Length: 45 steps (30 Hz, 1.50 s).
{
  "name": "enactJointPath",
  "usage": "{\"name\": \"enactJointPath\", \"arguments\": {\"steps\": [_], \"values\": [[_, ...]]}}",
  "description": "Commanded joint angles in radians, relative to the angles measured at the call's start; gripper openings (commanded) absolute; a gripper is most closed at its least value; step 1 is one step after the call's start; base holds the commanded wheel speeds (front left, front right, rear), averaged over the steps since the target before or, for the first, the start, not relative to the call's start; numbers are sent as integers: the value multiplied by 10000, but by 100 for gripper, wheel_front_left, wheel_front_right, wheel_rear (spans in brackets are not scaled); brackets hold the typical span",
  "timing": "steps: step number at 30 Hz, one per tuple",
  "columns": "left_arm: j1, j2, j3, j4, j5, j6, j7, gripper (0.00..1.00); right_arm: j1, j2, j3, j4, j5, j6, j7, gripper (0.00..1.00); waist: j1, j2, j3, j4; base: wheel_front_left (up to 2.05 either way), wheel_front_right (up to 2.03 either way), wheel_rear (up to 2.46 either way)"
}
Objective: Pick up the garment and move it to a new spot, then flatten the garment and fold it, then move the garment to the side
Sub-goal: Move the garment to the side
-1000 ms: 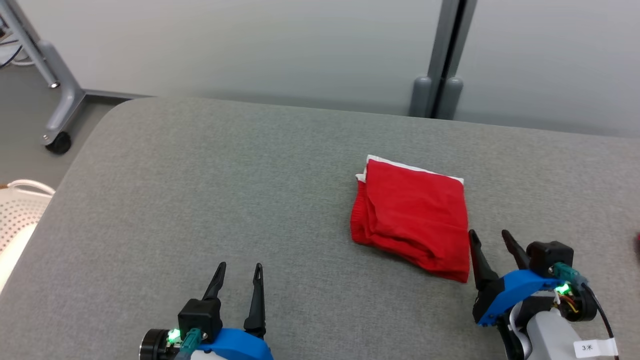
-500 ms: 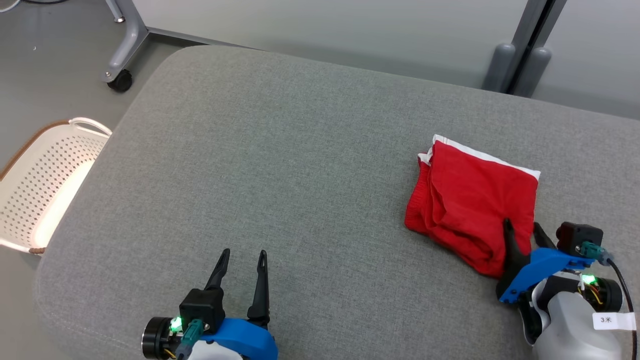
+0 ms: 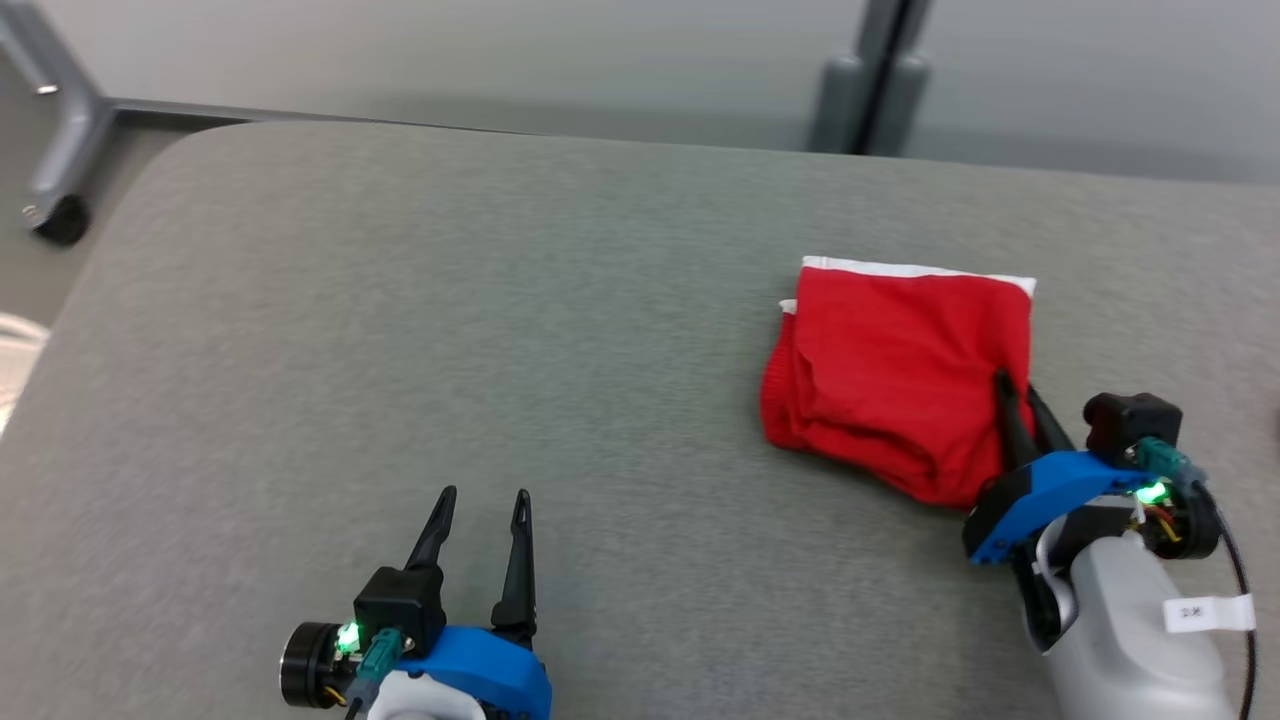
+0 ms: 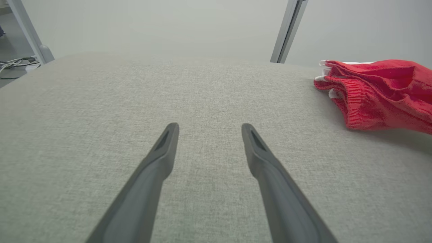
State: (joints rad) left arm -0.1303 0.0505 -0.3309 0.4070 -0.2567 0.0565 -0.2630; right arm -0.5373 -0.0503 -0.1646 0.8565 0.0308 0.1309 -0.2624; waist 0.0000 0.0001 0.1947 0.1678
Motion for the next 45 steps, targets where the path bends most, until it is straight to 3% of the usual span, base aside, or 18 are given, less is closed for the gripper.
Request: {"name": "enactJointPath", "arguments": {"steps": [1, 10, 16, 24, 31, 36, 45], "values": [[-141, -2, -6, 7, 15, -46, -20, 100, 259, -21, 132, -57, 90, -3, -34, 0, 0, -1, -454, -638, 0, 0, 0], [-470, 4, -307, 24, -96, -211, -22, 100, 483, -22, 2126, -300, 1179, -1, -35, 0, 0, -1, -556, -3507, 0, 0, 0], [-698, -1, -434, 144, -64, -293, -20, 100, 542, -21, 3159, -580, 1764, -1, -37, 0, 0, -1, -381, -5067, 0, 0, 0], [-966, 5, -384, 349, 68, -492, -21, 100, 533, -16, 4034, -949, 2168, -1, -37, 0, 0, -1, -32, -6395, 0, 0, 0], [-1156, 13, -397, 504, 180, -579, -20, 100, 245, -41, 4186, -1092, 1885, -1, -37, 0, 0, -1, 297, -6767, 0, 0, 0], [-1291, 5, -557, 692, 300, -713, -21, 100, -299, -502, 4451, -1062, 1273, -1, -37, 0, 0, -1, 593, -6610, 0, 0, 0], [-1431, 5, -660, 931, 579, -815, -21, 100, -1858, -2404, 3747, -245, -64, -1, -39, 0, 0, -1, 1082, -5466, 0, 0, 0]]}}
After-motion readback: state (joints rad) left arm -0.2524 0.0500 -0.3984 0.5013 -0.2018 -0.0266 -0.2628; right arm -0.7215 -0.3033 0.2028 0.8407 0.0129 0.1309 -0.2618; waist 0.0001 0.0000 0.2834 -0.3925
